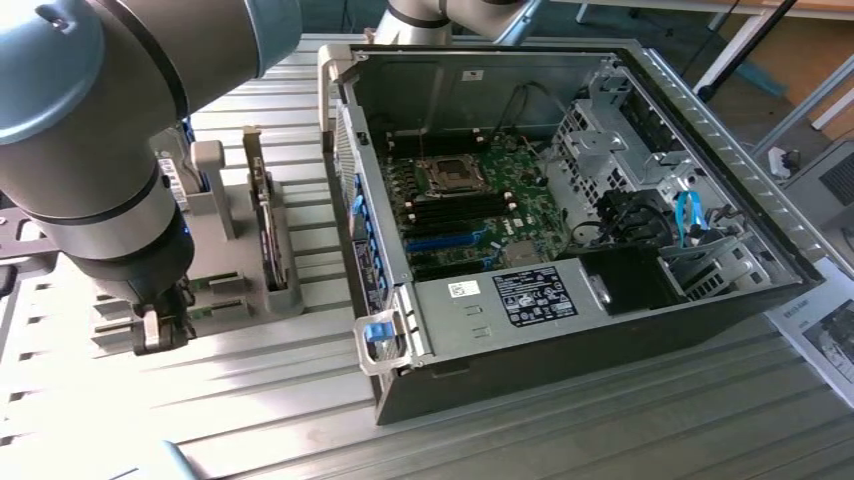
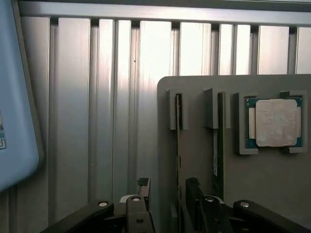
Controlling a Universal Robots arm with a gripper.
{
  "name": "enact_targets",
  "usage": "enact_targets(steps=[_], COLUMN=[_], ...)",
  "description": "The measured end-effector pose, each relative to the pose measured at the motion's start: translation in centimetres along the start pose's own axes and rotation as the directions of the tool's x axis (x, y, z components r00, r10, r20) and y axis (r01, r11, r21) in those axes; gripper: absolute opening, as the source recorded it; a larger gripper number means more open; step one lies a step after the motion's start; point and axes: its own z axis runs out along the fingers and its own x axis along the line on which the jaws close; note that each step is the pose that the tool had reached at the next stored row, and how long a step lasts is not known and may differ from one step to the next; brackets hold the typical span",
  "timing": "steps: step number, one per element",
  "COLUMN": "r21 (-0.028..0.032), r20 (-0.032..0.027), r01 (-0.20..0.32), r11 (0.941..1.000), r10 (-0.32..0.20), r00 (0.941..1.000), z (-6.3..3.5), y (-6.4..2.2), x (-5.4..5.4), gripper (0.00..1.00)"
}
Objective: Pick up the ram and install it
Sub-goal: 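Pick up the ram and move it above insertion slot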
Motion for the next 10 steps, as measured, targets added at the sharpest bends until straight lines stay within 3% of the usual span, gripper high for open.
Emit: enact_targets(steps=[10], r21=[-0.0001], r20=[0.0004], r01=[0.000], r11=[1.0000], r10=[0.000], r00=[1.0000], z=[0.51], y=[0.00], x=[0.00], gripper=[0.42])
